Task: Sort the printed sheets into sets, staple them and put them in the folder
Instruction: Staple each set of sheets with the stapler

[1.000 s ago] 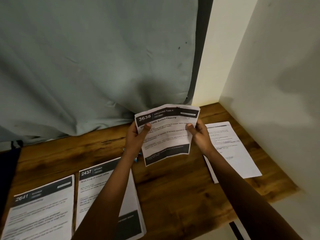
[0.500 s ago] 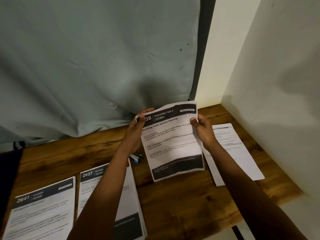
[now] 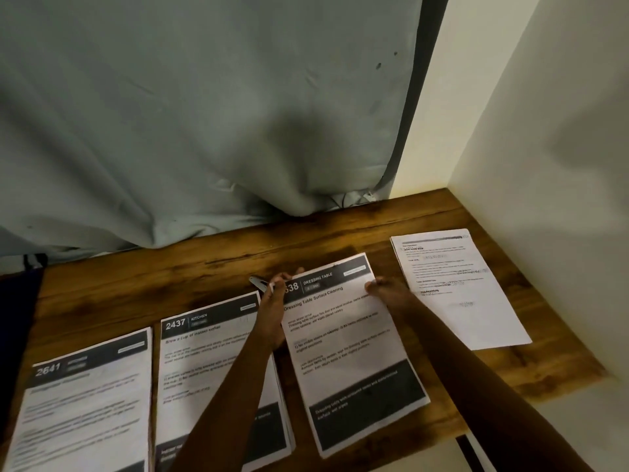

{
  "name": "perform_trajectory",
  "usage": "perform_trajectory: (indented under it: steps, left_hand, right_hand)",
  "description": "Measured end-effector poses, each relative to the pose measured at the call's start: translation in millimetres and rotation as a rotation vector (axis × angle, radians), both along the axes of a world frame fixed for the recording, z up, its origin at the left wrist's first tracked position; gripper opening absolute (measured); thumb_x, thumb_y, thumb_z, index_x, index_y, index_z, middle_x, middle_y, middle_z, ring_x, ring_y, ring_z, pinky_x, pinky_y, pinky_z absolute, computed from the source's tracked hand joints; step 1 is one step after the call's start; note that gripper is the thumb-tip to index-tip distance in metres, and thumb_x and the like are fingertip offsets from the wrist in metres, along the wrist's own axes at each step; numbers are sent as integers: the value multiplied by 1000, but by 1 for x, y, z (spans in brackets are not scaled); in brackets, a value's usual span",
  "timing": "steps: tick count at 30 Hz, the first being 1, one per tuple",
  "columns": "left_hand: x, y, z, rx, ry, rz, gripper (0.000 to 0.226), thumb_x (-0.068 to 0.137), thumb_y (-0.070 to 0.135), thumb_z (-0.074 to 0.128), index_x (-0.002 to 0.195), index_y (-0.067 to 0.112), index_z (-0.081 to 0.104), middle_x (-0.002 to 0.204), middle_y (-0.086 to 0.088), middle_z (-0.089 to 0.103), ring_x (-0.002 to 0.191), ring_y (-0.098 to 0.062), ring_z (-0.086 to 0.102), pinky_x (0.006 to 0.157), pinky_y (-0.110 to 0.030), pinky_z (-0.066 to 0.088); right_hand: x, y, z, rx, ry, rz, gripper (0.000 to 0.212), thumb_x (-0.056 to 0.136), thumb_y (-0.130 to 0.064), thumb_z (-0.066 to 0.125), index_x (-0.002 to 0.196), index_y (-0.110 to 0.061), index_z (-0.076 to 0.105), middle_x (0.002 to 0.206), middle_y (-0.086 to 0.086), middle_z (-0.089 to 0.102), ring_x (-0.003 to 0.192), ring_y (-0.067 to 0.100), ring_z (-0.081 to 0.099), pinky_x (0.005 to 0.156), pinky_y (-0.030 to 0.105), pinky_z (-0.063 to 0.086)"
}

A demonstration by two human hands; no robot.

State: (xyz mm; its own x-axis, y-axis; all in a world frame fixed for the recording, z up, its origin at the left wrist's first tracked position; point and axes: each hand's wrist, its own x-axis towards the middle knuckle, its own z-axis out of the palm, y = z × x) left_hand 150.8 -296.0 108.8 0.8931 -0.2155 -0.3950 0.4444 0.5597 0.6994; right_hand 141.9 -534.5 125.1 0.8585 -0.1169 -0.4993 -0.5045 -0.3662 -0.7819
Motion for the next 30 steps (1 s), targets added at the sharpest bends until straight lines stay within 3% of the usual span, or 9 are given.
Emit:
perform_trajectory:
  steps: [3, 5, 7, 10, 14, 17, 22, 25, 30]
  left_hand:
    - [-2, 2, -12, -7, 10, 13, 18, 101, 27, 38, 96, 16, 51, 128, -5, 63, 113, -30, 62, 93, -52, 50]
    - [-4, 2, -15, -19, 13, 26, 17, 100, 25, 39, 93, 15, 52, 124, -5, 65, 110, -28, 63, 90, -49, 53]
    - [-5, 0, -18, -23, 11, 35, 17, 100, 23, 39, 92, 15, 52, 122, -5, 66, 108, -27, 65, 87, -46, 55]
    - [-7, 0, -23, 19, 7, 53, 15, 97, 27, 44, 95, 16, 53, 123, -6, 65, 104, -26, 66, 84, -44, 57]
    - [-10, 0, -30, 33, 9, 79, 15, 99, 25, 41, 96, 15, 51, 119, -4, 67, 101, -26, 68, 78, -42, 58]
    - [-13, 4, -31, 127, -19, 92, 18, 101, 24, 40, 102, 14, 55, 117, -4, 67, 97, -26, 68, 77, -42, 59]
    - [-15, 24, -35, 364, -87, 109, 26, 96, 20, 51, 117, 9, 63, 106, -9, 70, 92, -25, 70, 70, -36, 59]
    - [-14, 37, -43, 481, -127, 85, 21, 94, 15, 55, 112, 16, 67, 108, -8, 70, 97, -23, 69, 77, -36, 59]
    - [-10, 45, -50, 661, -154, 78, 18, 92, 15, 59, 103, 26, 69, 103, 0, 71, 96, -18, 69, 76, -36, 60]
  right_hand:
    - [5, 12, -18, -233, -245, -45, 26, 97, -21, 52, 120, -9, 56, 107, 6, 63, 102, 22, 60, 81, 29, 51]
    - [12, 21, -22, -472, -558, 80, 37, 97, -24, 47, 133, -15, 49, 131, 5, 54, 123, 18, 48, 98, 31, 43]
    - [21, 29, -23, -590, -707, 314, 45, 98, -23, 42, 143, -19, 41, 152, 1, 35, 143, 16, 23, 116, 37, 21]
    - [34, 44, -22, -613, -696, 559, 44, 99, -19, 43, 142, -18, 41, 151, -8, 23, 144, 12, 1, 118, 40, -3]
    - [45, 51, -33, -583, -619, 648, 26, 97, -17, 48, 120, -17, 60, 134, 4, 56, 143, 20, 26, 117, 42, -4]
    - [50, 55, -35, -576, -570, 631, 16, 95, -16, 50, 105, -18, 63, 115, 2, 63, 124, 18, 48, 118, 42, 1]
    - [57, 57, -35, -553, -513, 624, 17, 95, -13, 50, 104, -16, 64, 111, 2, 64, 117, 17, 51, 117, 39, 4]
    - [61, 60, -37, -549, -486, 660, 17, 95, -13, 49, 104, -17, 63, 111, 2, 63, 116, 17, 51, 118, 40, 5]
    - [72, 66, -37, -564, -403, 744, 16, 95, -14, 51, 103, -18, 64, 110, 0, 65, 115, 17, 52, 118, 46, 11]
